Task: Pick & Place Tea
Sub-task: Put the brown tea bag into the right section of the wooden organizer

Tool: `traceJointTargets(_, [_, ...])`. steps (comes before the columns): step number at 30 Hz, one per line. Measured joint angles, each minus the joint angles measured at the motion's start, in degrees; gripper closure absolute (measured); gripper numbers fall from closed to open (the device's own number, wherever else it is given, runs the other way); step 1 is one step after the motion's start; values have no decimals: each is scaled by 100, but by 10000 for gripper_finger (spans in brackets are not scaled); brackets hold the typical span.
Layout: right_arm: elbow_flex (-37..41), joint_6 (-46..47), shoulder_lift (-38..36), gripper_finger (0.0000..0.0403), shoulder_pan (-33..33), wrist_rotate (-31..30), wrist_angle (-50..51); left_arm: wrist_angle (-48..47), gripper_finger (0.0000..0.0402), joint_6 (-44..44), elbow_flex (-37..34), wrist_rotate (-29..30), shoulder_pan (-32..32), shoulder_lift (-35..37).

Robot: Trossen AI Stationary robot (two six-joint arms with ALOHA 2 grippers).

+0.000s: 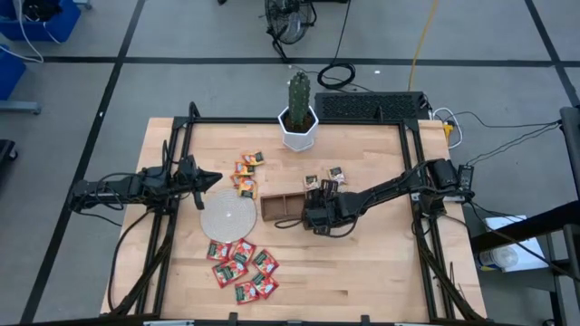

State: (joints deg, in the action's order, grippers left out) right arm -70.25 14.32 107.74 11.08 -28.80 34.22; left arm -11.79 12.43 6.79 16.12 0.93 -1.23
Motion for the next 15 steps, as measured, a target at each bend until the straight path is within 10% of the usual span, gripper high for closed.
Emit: traceJointTargets(15, [3,-18,9,403,201,-705,-145,0,380,0,-2,0,0,-1])
